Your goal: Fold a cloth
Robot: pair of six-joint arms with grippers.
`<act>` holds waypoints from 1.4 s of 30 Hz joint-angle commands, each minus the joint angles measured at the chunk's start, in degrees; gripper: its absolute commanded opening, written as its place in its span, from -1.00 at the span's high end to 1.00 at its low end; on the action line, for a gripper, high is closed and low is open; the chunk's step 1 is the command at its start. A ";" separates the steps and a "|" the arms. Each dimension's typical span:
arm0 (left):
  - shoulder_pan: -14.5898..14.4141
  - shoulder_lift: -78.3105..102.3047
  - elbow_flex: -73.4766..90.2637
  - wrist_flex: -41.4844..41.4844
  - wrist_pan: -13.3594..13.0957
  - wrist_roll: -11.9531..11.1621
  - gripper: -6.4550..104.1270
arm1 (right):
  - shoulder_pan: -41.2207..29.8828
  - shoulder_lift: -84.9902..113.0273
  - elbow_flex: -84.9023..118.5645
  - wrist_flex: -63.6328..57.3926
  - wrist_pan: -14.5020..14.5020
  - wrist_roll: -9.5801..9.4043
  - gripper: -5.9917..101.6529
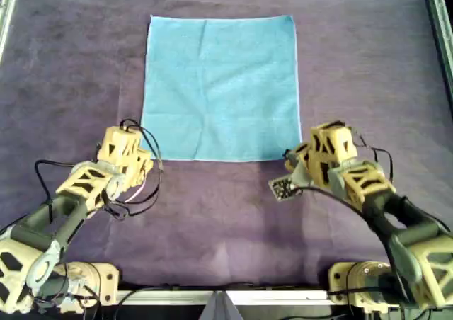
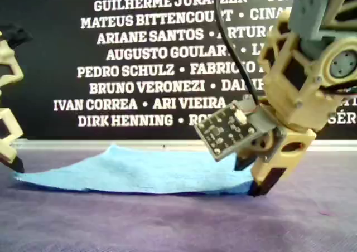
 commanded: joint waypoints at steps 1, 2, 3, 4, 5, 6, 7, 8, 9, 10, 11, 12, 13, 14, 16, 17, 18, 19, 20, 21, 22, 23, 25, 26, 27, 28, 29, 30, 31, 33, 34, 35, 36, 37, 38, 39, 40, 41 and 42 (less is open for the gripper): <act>-1.14 0.35 -2.46 -1.14 -0.18 0.18 -0.45 | -1.93 -1.32 -5.71 -2.55 0.09 -0.26 -0.40; -1.14 0.35 -2.55 -1.14 -0.18 0.18 -0.45 | -2.72 -2.11 -6.24 -2.55 0.09 -0.26 -0.40; -1.23 0.35 -2.90 -1.14 -0.18 0.18 -0.45 | -3.43 -2.55 -6.77 -2.55 0.09 -0.26 -0.40; -1.23 0.35 -3.43 -1.14 -0.18 0.09 -0.45 | -3.87 -2.72 -7.03 -2.55 0.09 -0.26 -0.40; -1.23 0.35 -3.96 -1.14 -0.18 -0.09 -0.45 | -4.22 -2.72 -7.21 -2.55 0.09 -0.26 -0.40; -1.23 0.35 -4.39 -1.14 -0.18 -0.26 -0.45 | -4.39 -2.72 -7.21 -2.55 0.00 -0.26 -0.40; -1.23 0.35 -4.75 -1.14 -0.18 -0.26 -0.45 | -4.39 -2.72 -7.21 -2.55 0.00 -0.26 -0.40; -1.23 0.35 -4.92 -1.14 -0.18 -0.26 -0.45 | -4.39 -2.72 -7.21 -2.55 0.00 -0.26 -0.40; -1.23 0.35 -5.01 -1.14 -0.18 -0.26 -0.45 | -4.39 -2.72 -7.21 -2.55 0.00 -0.26 -0.40; -1.23 0.35 -5.01 -1.14 -0.18 -0.26 -0.45 | -4.39 -2.72 -7.29 -2.55 0.00 -0.26 -0.39; -1.23 0.35 -5.10 -1.14 -0.18 -0.18 -0.45 | -4.31 -2.72 -7.29 -2.55 0.00 -0.26 -0.39; -1.23 0.35 -5.10 -1.14 -0.18 0.00 -0.45 | -4.22 -2.81 -7.38 -2.55 0.00 -0.26 -0.39; -1.23 0.35 -5.10 -1.14 -0.18 0.00 -0.45 | -3.96 -2.81 -7.65 -2.55 0.00 -0.26 -0.39; -1.23 0.35 -5.10 -1.14 -0.18 0.00 -0.45 | -3.78 -2.90 -7.91 -2.55 0.00 -0.26 -0.38; -1.23 0.35 -5.19 -1.14 -0.09 0.09 -0.45 | -3.60 -2.90 -8.26 -2.55 0.00 -0.26 -0.38; -1.23 0.35 -5.19 -1.14 0.00 0.09 -0.45 | -3.52 -2.90 -8.26 -2.55 0.00 -0.26 -0.38; -1.23 0.35 -5.19 -1.14 0.18 0.09 -0.45 | -3.52 -2.90 -8.26 -2.55 0.00 -0.26 -0.38; -1.23 0.26 -5.19 -1.14 0.44 0.09 -0.45 | -3.52 -2.90 -8.26 -2.55 0.00 -0.26 -0.38; -1.23 0.26 -5.19 -1.14 0.44 0.09 -0.45 | -3.52 -2.90 -8.26 -2.55 0.00 -0.26 -0.38; -1.23 0.26 -5.19 -1.14 0.44 -0.26 -0.45 | -3.52 -2.90 -8.26 -2.55 0.00 -0.26 -0.38; -1.23 0.26 -5.27 -1.23 0.53 -0.35 -0.45 | -3.52 -2.90 -8.26 -2.55 0.00 -0.26 -0.38; -1.23 0.26 -5.27 -1.23 0.53 -0.35 -0.45 | -3.52 -2.90 -8.26 -2.55 0.00 -0.26 -0.38; -1.23 0.26 -6.24 -1.23 0.53 -0.53 -0.45 | -3.52 -2.90 -8.35 -2.72 0.00 -0.26 -0.38; -1.14 0.18 -6.94 -1.23 0.44 -0.53 -0.45 | -3.52 -2.90 -8.35 -3.08 0.00 -0.26 -0.38; -1.14 -0.18 -7.47 -1.23 -0.09 -0.53 -0.45 | -3.43 -2.90 -8.26 -3.69 0.00 -0.26 -0.38; -1.14 -0.88 -8.00 -1.23 -0.18 -0.53 -0.45 | -3.43 -2.90 -8.26 -4.31 0.00 -0.26 -0.38; -1.14 -1.58 -8.61 -1.23 -0.18 -0.53 -0.45 | -3.43 -2.90 -8.17 -4.92 0.00 -0.26 -0.38; -1.14 -2.37 -9.23 -1.23 -0.18 -0.53 -0.45 | -3.34 -2.90 -8.17 -5.27 0.00 -0.26 -0.38; -1.14 -3.43 -9.49 -1.23 -0.18 -0.53 -0.45 | -3.34 -2.90 -8.17 -5.45 0.00 -0.26 -0.38; -1.05 -5.54 -9.67 -1.23 -0.18 -0.53 -0.45 | -3.34 -2.90 -7.91 -5.54 0.00 -0.26 -0.38; -1.05 -6.50 -9.67 -1.23 -0.18 -0.53 -0.45 | -3.34 -2.90 -7.82 -5.54 0.00 -0.26 -0.38; -1.05 -7.56 -9.67 -1.23 -0.18 -0.53 -0.45 | -3.34 -2.90 -7.82 -5.54 0.00 -0.26 -0.38; -1.14 -8.61 -9.76 -1.23 -0.18 -0.53 -0.45 | -3.34 -2.90 -7.91 -5.54 0.00 -0.26 -0.38; -1.14 -9.58 -9.84 -1.23 -0.18 -0.53 -0.45 | -3.34 -2.90 -7.91 -5.54 0.00 -0.26 -0.38; -1.14 -10.20 -10.02 -1.23 -0.18 -0.53 -0.45 | -3.34 -2.99 -8.00 -5.54 0.00 -0.26 -0.38; -1.14 -10.55 -10.55 -1.23 -0.18 -0.53 -0.45 | -3.34 -2.99 -8.00 -5.54 0.00 -0.26 -0.38; -1.14 -10.81 -11.25 -1.23 -0.18 -0.53 -0.45 | -3.34 -2.99 -8.00 -5.54 0.00 -0.26 -0.38; -0.97 -11.07 -11.87 -1.23 -0.18 -0.53 -0.45 | -3.34 -2.99 -8.00 -5.54 0.00 -0.26 -0.38; -0.70 -11.34 -12.39 -1.23 -0.18 -0.53 -0.44 | -3.34 -2.99 -8.00 -5.54 0.00 -0.26 -0.38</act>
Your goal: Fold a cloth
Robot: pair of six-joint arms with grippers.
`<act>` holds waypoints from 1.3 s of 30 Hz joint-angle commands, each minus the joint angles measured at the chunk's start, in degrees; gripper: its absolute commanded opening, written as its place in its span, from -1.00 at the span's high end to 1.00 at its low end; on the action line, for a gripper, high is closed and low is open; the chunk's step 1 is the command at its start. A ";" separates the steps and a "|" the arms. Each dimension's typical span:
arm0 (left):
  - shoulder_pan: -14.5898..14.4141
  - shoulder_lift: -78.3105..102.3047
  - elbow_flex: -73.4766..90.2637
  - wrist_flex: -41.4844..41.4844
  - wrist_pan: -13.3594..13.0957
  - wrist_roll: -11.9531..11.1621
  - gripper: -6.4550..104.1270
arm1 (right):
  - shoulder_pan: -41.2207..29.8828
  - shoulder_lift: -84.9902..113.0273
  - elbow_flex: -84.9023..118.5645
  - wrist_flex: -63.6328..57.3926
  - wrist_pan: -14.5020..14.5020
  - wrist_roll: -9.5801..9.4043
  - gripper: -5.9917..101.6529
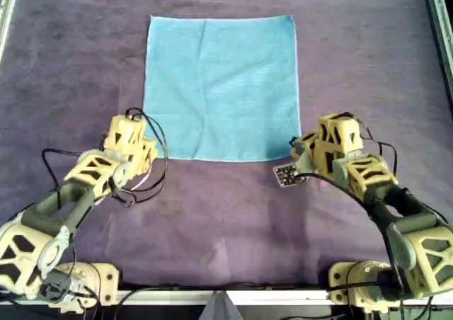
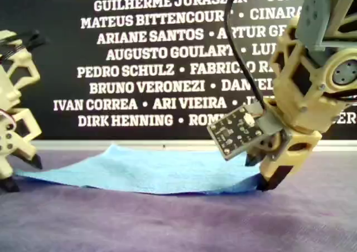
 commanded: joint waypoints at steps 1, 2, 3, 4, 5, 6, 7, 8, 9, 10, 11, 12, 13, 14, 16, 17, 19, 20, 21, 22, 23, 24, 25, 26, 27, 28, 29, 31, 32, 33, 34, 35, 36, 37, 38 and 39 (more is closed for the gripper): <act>-0.62 -0.97 -2.90 -1.14 0.26 -0.26 -0.43 | 0.44 0.44 -4.48 -2.46 0.00 0.00 -0.38; -0.62 -0.97 -3.25 -1.14 0.26 -0.26 -0.43 | 0.44 0.44 -4.48 -2.46 0.00 0.00 -0.38; -0.62 -0.97 -3.34 -1.14 0.26 -0.26 -0.43 | 0.44 0.44 -4.48 -2.46 0.00 0.00 -0.38; -0.70 -0.97 -3.34 -1.14 0.26 -0.26 -0.43 | 0.44 0.44 -4.39 -2.46 0.00 0.00 -0.37; -0.79 -0.97 -3.16 -1.05 0.26 -0.26 -0.42 | 0.44 0.44 -4.39 -2.46 0.00 0.00 -0.36; -0.97 -0.97 -2.90 -1.05 0.18 -0.26 -0.42 | 0.44 0.44 -4.39 -2.46 0.00 0.00 -0.34; -1.05 -0.97 -2.64 -1.05 0.18 -0.26 -0.42 | 0.44 0.44 -4.39 -2.46 0.00 0.00 -0.29; -1.14 -0.88 -2.46 -1.05 0.18 -0.26 -0.42 | 0.44 0.44 -4.31 -2.46 0.00 0.00 -0.23; -1.14 -0.70 -2.29 -0.97 0.18 -0.26 -0.42 | 0.44 0.44 -4.31 -2.46 0.00 0.00 -0.16; -1.14 -0.44 -2.29 -0.97 0.18 -0.26 -0.40 | 0.44 0.44 -4.31 -2.46 -0.09 0.00 -0.08; -1.05 -0.35 -2.29 -0.97 0.18 -0.26 -0.37 | 0.44 0.44 -4.31 -2.55 -0.18 0.00 0.01; -1.05 -0.18 -2.20 -0.88 0.18 -0.26 -0.32 | 0.44 0.44 -4.31 -2.55 -0.26 0.00 0.10; -1.05 -0.09 -2.20 -0.88 0.18 -0.26 -0.25 | 0.44 0.44 -4.39 -2.55 -0.26 0.09 0.19; -1.05 -0.09 -2.20 -0.88 0.18 -0.26 -0.16 | 0.44 0.44 -4.39 -2.55 -0.35 0.09 0.27; -1.05 0.09 -2.20 -0.88 0.18 -0.35 0.05 | 0.26 0.44 -4.57 -2.55 -0.88 0.70 0.41; -1.05 0.09 -2.20 -0.97 0.18 -0.35 0.17 | 0.35 0.44 -4.57 -2.55 -0.97 0.79 0.48; -1.14 0.09 -2.64 -0.97 0.97 -0.35 0.40 | 0.44 0.44 -4.66 -2.64 -1.05 0.88 0.58; -1.14 0.09 -2.90 -0.97 1.14 -0.35 0.51 | 0.44 0.44 -4.66 -2.64 -1.05 0.88 0.63; -1.14 0.09 -3.25 -0.97 1.14 -0.35 0.61 | 0.44 0.44 -4.66 -2.64 -1.05 0.88 0.66; -1.23 0.09 -3.34 -1.05 1.23 -0.35 0.71 | 0.44 0.44 -4.66 -2.64 -1.05 0.88 0.69; -1.23 0.18 -3.43 -1.05 1.23 -0.35 0.78 | 0.44 0.44 -4.66 -2.64 -1.05 0.88 0.71; -1.23 0.18 -3.43 -1.05 1.23 -0.35 0.84 | 0.44 0.44 -4.66 -2.64 -1.05 0.88 0.73; -1.23 0.18 -3.43 -1.05 1.23 -0.35 0.89 | 0.44 0.44 -4.66 -2.64 -1.05 0.97 0.75; -1.23 0.18 -3.43 -1.05 1.23 -0.35 0.91 | 0.44 0.44 -4.66 -2.64 -1.05 0.97 0.78; -1.23 0.18 -3.34 -1.05 1.23 -0.35 0.91 | 0.44 0.44 -4.66 -2.64 -1.05 0.97 0.80; -1.23 0.18 -2.99 -0.97 1.23 -0.44 0.90 | 0.44 0.53 -4.66 -2.64 -1.05 0.97 0.82; -1.23 0.26 -2.46 -0.97 1.23 -0.44 0.90 | 0.35 0.62 -4.66 -2.64 -1.05 0.97 0.84; -1.23 0.44 -2.29 -0.44 1.23 -0.44 0.90 | 0.18 1.14 -3.87 -2.64 -1.05 0.97 0.87; -1.23 0.88 -2.20 -0.09 1.14 -0.44 0.90 | 0.18 1.76 -3.25 -2.64 -1.05 0.97 0.87; -1.23 1.32 -2.02 0.00 1.14 -0.44 0.90 | 0.26 1.93 -3.08 -2.46 -1.05 0.97 0.88; -1.23 1.93 -1.58 0.00 1.14 -0.44 0.90 | 0.26 2.02 -3.08 -2.11 -1.05 0.97 0.88; -1.23 2.90 -0.88 0.09 1.05 -0.44 0.90 | 0.18 2.02 -3.08 -1.67 -1.05 0.97 0.88; -1.23 4.22 0.09 0.09 1.05 -0.44 0.90 | 0.00 2.11 -3.08 -1.49 -1.05 0.97 0.88; -1.23 5.89 1.32 0.09 1.05 -0.44 0.90 | 0.00 2.11 -2.99 -1.41 -1.05 0.97 0.88; -1.23 7.73 2.72 0.09 1.14 -0.44 0.90 | -0.18 2.20 -2.81 -1.32 -1.05 0.97 0.88; -1.23 9.93 4.31 0.09 1.14 -0.44 0.90 | -0.18 2.29 -2.46 -1.32 -1.05 0.97 0.88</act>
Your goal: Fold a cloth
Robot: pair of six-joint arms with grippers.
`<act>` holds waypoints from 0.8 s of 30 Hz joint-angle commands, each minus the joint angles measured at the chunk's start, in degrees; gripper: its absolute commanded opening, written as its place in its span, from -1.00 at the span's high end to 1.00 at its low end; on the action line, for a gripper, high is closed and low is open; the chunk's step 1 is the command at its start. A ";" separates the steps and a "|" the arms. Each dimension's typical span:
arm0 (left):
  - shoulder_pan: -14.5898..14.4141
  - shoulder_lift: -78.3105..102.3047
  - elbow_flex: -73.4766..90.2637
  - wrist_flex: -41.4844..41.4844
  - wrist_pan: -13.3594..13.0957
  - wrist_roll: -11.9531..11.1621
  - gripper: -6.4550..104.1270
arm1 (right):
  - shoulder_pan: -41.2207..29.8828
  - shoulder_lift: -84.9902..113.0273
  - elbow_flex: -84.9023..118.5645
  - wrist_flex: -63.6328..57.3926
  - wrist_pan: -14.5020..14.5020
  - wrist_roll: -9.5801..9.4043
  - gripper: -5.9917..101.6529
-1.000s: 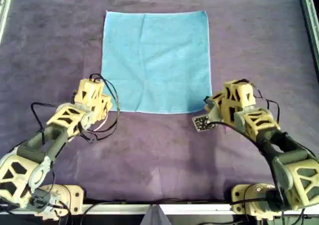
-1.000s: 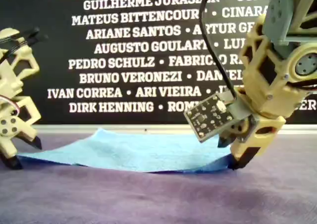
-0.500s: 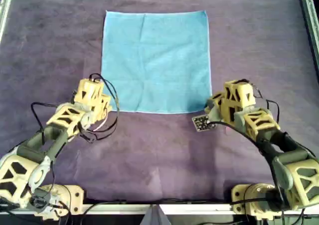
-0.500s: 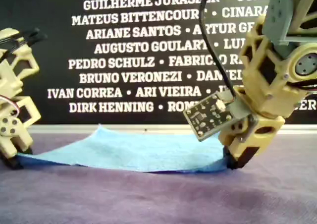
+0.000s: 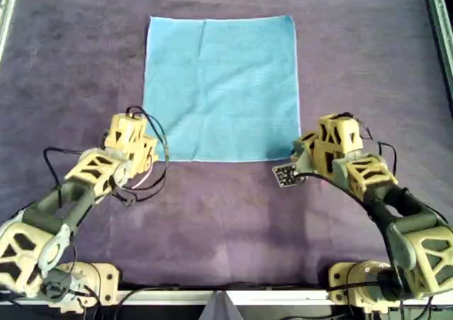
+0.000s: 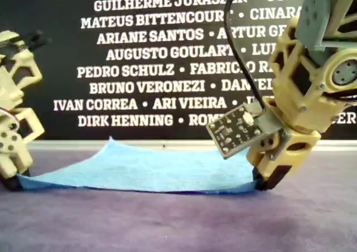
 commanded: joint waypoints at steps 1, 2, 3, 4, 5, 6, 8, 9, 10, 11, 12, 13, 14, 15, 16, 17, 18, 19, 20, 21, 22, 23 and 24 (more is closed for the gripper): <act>-1.05 9.05 3.69 0.44 0.18 -0.26 0.90 | -0.26 2.64 -1.85 -1.32 -0.53 0.44 0.88; -1.05 11.43 5.27 0.44 0.18 -0.26 0.90 | -0.09 3.69 -0.97 -1.32 -0.53 0.44 0.88; -1.05 13.71 6.77 0.44 0.18 -0.26 0.90 | 0.18 5.27 0.18 -1.32 -0.53 0.44 0.88; -1.05 15.91 8.17 0.44 0.18 -0.26 0.90 | 0.26 7.03 1.58 -1.32 -0.53 0.44 0.88; -1.05 18.11 9.67 0.44 0.18 -0.26 0.90 | 0.26 9.23 2.90 -1.32 -0.53 0.44 0.88; -1.05 20.30 10.90 0.44 0.18 -0.26 0.90 | 0.26 11.95 4.31 -1.32 -0.53 0.44 0.88; -1.05 24.35 13.27 0.44 0.18 -0.26 0.90 | 0.26 16.44 7.73 -1.32 -0.44 0.44 0.88; -1.05 25.84 14.41 0.44 0.18 -0.26 0.90 | 0.26 18.46 9.58 -1.32 -0.35 0.44 0.88; -1.05 27.16 15.47 0.44 0.18 -0.26 0.90 | 0.26 20.57 11.34 -1.32 -0.18 0.44 0.88; -1.05 28.39 16.44 0.44 0.26 -0.26 0.90 | 0.26 22.50 13.10 -1.32 -0.09 0.44 0.88; -1.05 29.36 17.31 0.44 0.26 -0.26 0.90 | 0.26 24.17 14.77 -1.32 0.00 0.44 0.88; -1.05 30.32 18.19 0.44 0.26 -0.26 0.90 | 0.26 25.75 16.35 -1.32 0.09 0.44 0.88; -1.05 31.03 19.07 0.44 0.26 -0.26 0.90 | 0.26 27.25 17.93 -1.32 0.18 0.44 0.88; -1.05 31.64 19.95 0.44 0.26 -0.26 0.90 | 0.26 28.92 19.51 -1.32 0.35 0.44 0.88; -1.05 32.26 20.83 0.44 0.26 -0.26 0.90 | 0.18 30.32 21.09 -1.32 0.35 0.44 0.88; -1.05 32.70 21.62 0.44 0.26 -0.26 0.90 | 0.18 31.73 22.59 -1.32 0.35 0.44 0.88; -1.05 32.96 22.32 0.44 0.26 -0.26 0.90 | 0.18 33.13 24.08 -1.32 0.35 0.35 0.88; -1.05 33.13 22.76 0.44 0.26 -0.26 0.90 | 0.18 34.54 25.40 -1.32 0.35 0.35 0.88; -1.05 33.40 23.20 0.44 0.26 -0.26 0.90 | 0.18 35.86 26.72 -1.32 0.35 0.35 0.88; -1.05 33.49 23.38 0.44 0.26 -0.18 0.90 | 0.18 37.18 27.95 -1.32 0.35 0.35 0.88; -1.05 33.49 23.47 0.44 0.26 -0.09 0.90 | 0.26 38.67 29.00 -1.32 0.35 0.35 0.88; -1.05 33.49 23.47 0.44 0.26 0.00 0.90 | 0.26 39.90 29.71 -1.32 0.35 0.26 0.88; -1.05 33.49 23.47 0.44 0.26 0.00 0.90 | 0.18 41.04 30.15 -1.32 0.35 0.18 0.88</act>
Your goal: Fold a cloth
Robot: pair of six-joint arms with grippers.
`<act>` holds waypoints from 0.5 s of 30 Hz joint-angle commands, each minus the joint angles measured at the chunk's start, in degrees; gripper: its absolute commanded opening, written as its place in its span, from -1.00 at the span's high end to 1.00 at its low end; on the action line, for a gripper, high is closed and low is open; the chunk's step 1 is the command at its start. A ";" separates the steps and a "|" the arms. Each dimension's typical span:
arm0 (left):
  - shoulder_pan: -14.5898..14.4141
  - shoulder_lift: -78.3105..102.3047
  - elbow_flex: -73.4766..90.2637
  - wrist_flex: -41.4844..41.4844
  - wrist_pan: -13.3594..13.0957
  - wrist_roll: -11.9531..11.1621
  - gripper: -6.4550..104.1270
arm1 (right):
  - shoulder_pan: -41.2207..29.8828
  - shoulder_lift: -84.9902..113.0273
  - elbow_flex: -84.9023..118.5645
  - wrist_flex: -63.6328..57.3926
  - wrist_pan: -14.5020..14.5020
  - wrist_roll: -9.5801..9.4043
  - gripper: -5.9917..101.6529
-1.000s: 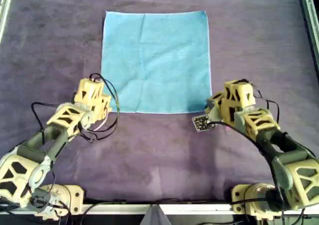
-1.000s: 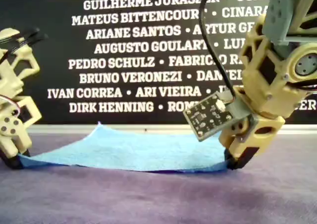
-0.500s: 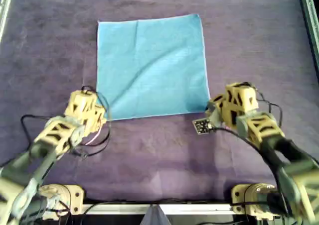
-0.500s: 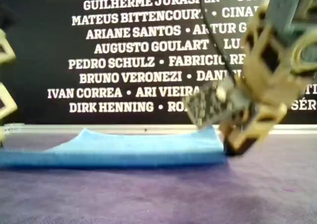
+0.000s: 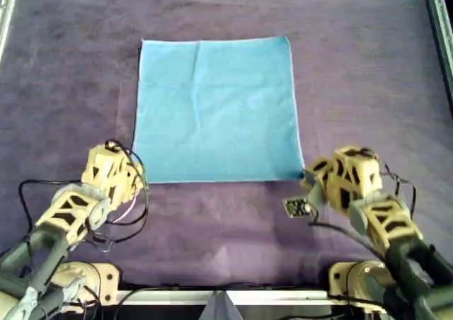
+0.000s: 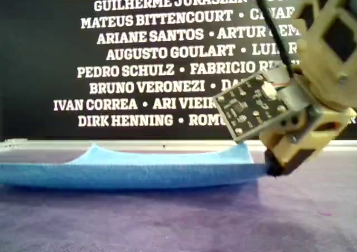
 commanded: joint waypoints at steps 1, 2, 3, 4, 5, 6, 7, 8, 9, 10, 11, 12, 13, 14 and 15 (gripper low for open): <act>-0.70 2.64 -0.79 -0.53 -0.26 0.79 0.90 | -0.88 4.92 0.09 -1.32 0.35 0.18 0.88; -0.70 2.55 -0.79 -0.62 -0.35 0.79 0.90 | -1.14 5.45 -0.09 -1.58 0.35 0.26 0.88; -0.35 2.55 -1.41 -0.70 -0.35 0.79 0.90 | -1.32 5.80 -0.44 -2.37 0.44 0.18 0.88; 0.00 2.55 -1.85 -0.97 -0.44 0.88 0.90 | -1.41 5.89 -1.32 -2.55 0.44 -0.09 0.88; 0.18 2.64 -2.02 -1.58 -0.88 0.88 0.90 | -1.41 5.98 -1.93 -2.81 0.44 -0.18 0.88; 0.18 2.64 -2.37 -1.76 -1.14 1.05 0.90 | -1.41 5.98 -3.16 -3.52 0.44 -0.26 0.88; 0.18 2.72 -3.52 -1.93 -1.14 1.05 0.90 | -1.41 5.36 -4.66 -4.48 0.44 -0.26 0.88; 0.18 2.29 -5.10 -2.37 -1.05 1.05 0.90 | -1.41 4.57 -6.24 -5.71 0.44 -0.35 0.88; 0.18 1.85 -6.94 -3.08 -1.05 1.05 0.90 | -1.49 4.22 -7.56 -7.03 0.44 -0.35 0.88; 0.18 1.67 -8.53 -3.96 -1.23 1.05 0.90 | -1.49 3.69 -8.61 -8.44 0.44 -0.35 0.88; 0.26 1.58 -10.02 -4.83 -1.23 1.05 0.90 | -1.49 2.99 -9.58 -9.93 0.44 -0.35 0.88; 0.26 1.58 -11.43 -5.89 -1.23 1.14 0.90 | -1.49 2.11 -10.72 -11.51 0.44 -0.44 0.88; 0.26 1.58 -12.74 -7.03 -1.23 1.14 0.90 | -1.49 0.88 -12.04 -13.27 0.53 -0.44 0.88; 0.18 1.49 -13.97 -8.26 -1.23 1.14 0.90 | -1.49 -0.70 -13.36 -14.94 0.53 -0.44 0.88; 0.18 1.41 -15.12 -9.67 -1.23 1.14 0.90 | -1.49 -2.72 -14.59 -16.70 0.53 -0.44 0.88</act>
